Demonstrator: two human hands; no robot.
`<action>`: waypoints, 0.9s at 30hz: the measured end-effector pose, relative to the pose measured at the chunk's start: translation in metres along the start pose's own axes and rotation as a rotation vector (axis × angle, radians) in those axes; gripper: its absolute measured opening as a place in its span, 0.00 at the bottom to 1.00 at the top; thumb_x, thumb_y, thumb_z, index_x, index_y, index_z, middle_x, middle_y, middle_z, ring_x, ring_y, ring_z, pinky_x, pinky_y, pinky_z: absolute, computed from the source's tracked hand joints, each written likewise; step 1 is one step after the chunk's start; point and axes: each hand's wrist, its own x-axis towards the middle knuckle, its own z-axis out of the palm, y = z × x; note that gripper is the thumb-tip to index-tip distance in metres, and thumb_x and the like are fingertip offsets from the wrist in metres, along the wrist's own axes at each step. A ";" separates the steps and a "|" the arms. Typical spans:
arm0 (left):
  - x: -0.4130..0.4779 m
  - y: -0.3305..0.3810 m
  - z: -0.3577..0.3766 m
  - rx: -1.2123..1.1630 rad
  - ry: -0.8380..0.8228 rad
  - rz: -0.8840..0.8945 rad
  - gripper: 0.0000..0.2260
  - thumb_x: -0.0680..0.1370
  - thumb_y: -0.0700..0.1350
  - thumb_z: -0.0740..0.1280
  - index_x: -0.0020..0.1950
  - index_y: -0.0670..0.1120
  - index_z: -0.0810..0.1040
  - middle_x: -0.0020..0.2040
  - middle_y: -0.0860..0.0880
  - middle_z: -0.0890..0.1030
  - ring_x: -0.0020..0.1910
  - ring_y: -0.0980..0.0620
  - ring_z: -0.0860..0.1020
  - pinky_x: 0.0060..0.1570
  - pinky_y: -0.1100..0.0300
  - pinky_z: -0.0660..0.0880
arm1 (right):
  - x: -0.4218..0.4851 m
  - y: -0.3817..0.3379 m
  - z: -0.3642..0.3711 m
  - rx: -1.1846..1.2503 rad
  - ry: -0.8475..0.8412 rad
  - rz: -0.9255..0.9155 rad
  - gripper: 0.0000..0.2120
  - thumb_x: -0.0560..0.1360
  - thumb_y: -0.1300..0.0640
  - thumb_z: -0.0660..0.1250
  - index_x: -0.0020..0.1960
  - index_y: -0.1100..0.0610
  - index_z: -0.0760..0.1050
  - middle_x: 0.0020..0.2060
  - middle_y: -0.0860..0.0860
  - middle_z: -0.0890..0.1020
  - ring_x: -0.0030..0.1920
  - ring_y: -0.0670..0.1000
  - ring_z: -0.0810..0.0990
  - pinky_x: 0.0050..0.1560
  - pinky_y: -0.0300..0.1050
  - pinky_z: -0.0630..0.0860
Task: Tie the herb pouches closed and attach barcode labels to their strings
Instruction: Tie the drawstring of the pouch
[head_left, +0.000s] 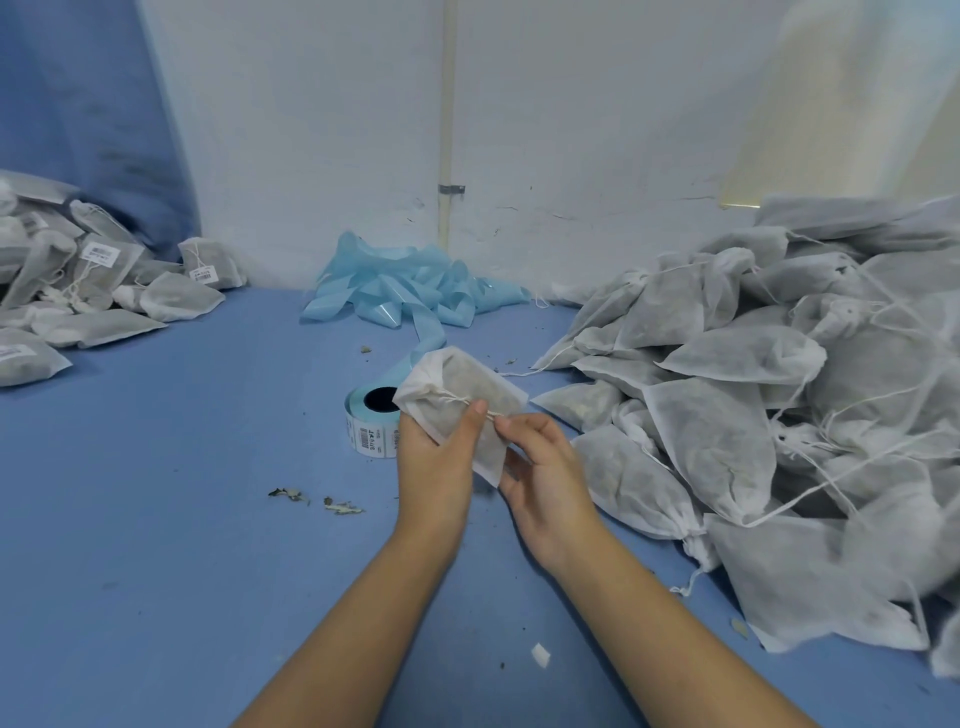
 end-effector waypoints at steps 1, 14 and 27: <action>0.001 0.001 -0.001 0.005 0.003 0.003 0.08 0.76 0.38 0.69 0.53 0.46 0.76 0.43 0.51 0.83 0.44 0.55 0.82 0.43 0.63 0.79 | 0.000 0.000 0.000 -0.042 -0.004 -0.013 0.07 0.75 0.66 0.67 0.40 0.58 0.72 0.40 0.54 0.81 0.42 0.51 0.81 0.50 0.47 0.79; 0.019 0.011 -0.044 0.421 -0.037 0.133 0.03 0.62 0.41 0.61 0.31 0.46 0.67 0.26 0.58 0.69 0.29 0.58 0.66 0.30 0.64 0.64 | 0.004 0.011 -0.006 -1.035 0.059 -0.253 0.17 0.74 0.66 0.61 0.59 0.51 0.68 0.56 0.48 0.71 0.43 0.41 0.75 0.41 0.24 0.68; 0.027 0.010 -0.069 0.412 0.021 0.006 0.04 0.56 0.39 0.58 0.30 0.43 0.67 0.26 0.54 0.67 0.29 0.52 0.64 0.31 0.60 0.61 | 0.013 0.027 0.015 -1.859 -0.065 -0.373 0.29 0.80 0.50 0.57 0.75 0.35 0.49 0.64 0.51 0.61 0.57 0.53 0.66 0.42 0.46 0.65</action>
